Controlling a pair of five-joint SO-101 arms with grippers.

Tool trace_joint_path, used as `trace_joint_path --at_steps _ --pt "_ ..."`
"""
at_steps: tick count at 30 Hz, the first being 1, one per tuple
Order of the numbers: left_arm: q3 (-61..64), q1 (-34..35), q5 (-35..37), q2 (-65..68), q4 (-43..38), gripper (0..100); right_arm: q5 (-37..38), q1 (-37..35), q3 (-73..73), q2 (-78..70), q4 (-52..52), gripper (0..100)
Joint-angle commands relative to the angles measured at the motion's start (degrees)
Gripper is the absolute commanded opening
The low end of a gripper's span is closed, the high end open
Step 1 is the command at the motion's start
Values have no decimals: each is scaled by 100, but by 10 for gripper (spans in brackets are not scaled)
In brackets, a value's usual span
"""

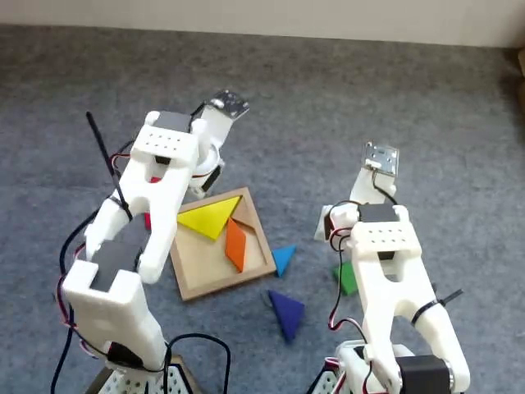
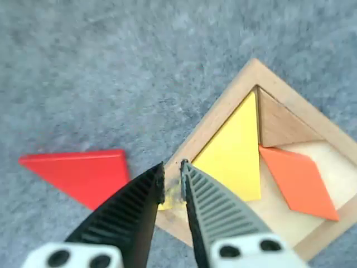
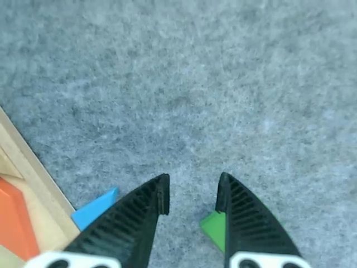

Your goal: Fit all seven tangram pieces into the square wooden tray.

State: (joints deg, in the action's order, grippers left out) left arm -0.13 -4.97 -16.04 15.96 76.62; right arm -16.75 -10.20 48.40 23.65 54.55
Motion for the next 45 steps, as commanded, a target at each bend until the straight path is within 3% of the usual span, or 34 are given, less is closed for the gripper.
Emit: trace_joint_path --at_steps 1,9,15,23,39,42,45 --pt "-207 338 176 -796 26 73 -9 66 -4 277 -84 149" --pt "-40 1938 149 -813 220 73 -9 66 -4 277 -84 149" --pt "13 2246 -70 171 211 73 -9 66 -22 277 -84 149" --pt "-215 1552 -105 954 -352 72 -9 66 -13 277 -84 149" --pt "-1147 -1130 -97 910 -352 70 -9 479 -48 277 -84 149" --pt "-1560 -1138 123 848 -18 70 -9 479 -40 277 -84 149" --pt "-2062 -716 431 822 448 70 -9 470 -40 277 -84 149"
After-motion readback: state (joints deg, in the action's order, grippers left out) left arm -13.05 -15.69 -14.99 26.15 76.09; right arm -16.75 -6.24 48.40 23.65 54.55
